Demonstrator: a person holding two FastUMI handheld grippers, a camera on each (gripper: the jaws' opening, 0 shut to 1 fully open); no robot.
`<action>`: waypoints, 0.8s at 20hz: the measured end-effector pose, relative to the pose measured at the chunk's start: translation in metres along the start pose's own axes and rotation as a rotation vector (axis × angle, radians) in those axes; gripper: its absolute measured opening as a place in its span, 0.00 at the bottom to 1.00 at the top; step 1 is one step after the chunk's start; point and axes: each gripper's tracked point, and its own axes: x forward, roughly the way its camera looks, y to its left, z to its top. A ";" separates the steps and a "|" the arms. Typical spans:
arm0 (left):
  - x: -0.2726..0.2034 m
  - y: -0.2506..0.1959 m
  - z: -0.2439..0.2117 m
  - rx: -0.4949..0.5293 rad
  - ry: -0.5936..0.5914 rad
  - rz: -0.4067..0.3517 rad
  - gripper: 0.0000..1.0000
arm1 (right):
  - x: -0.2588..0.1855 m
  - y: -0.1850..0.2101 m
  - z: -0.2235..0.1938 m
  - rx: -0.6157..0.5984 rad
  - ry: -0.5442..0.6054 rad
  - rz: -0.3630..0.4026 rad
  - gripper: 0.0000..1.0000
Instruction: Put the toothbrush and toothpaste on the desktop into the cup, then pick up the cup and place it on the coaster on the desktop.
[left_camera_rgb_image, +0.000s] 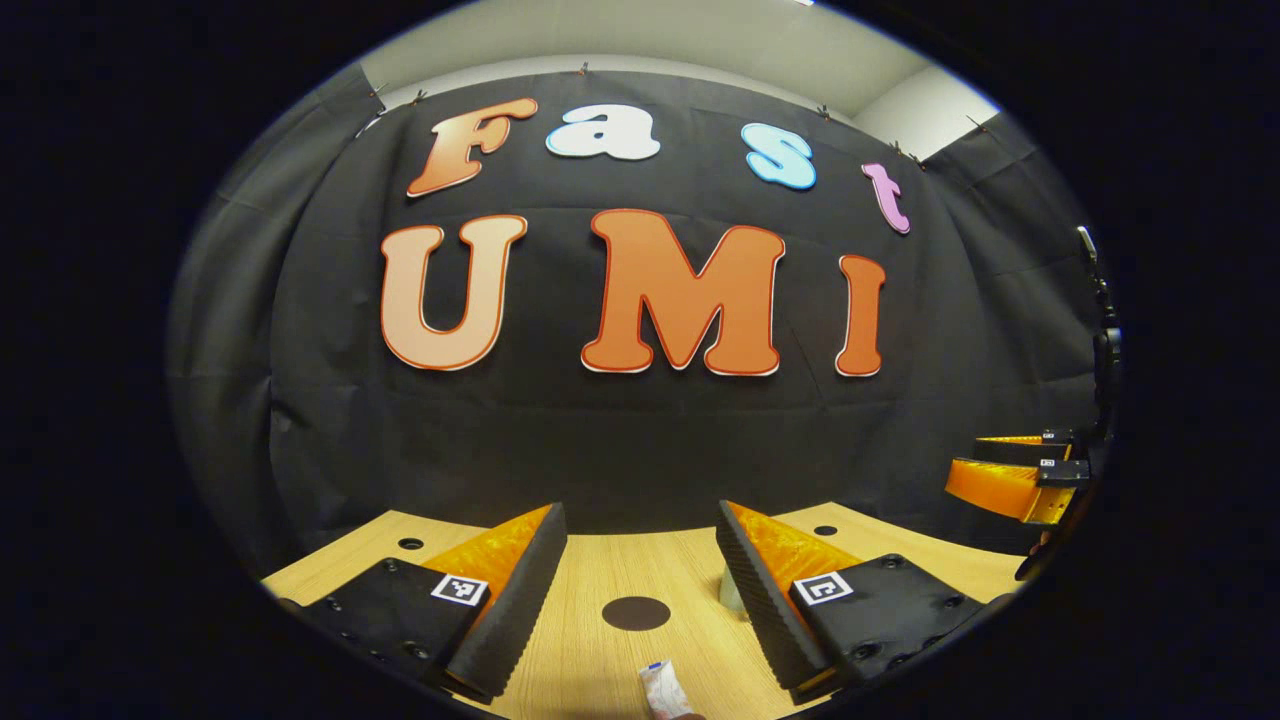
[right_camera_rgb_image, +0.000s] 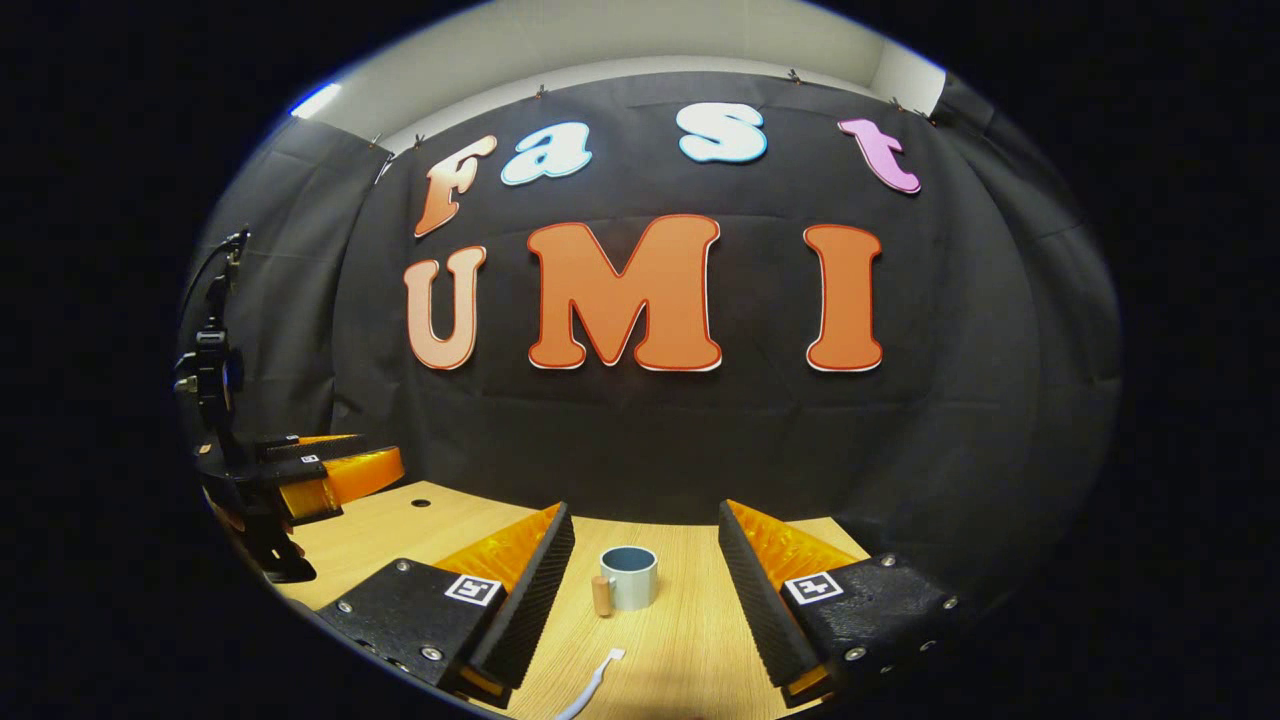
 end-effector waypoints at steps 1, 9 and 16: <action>0.001 0.002 -0.008 0.008 0.039 0.000 0.95 | 0.000 0.001 -0.004 0.002 0.032 0.004 0.88; 0.006 -0.002 -0.084 0.112 0.425 -0.056 0.95 | -0.001 0.016 -0.045 -0.001 0.356 0.086 0.88; 0.007 -0.008 -0.113 0.079 0.722 -0.121 0.96 | 0.006 0.030 -0.090 0.012 0.613 0.149 0.87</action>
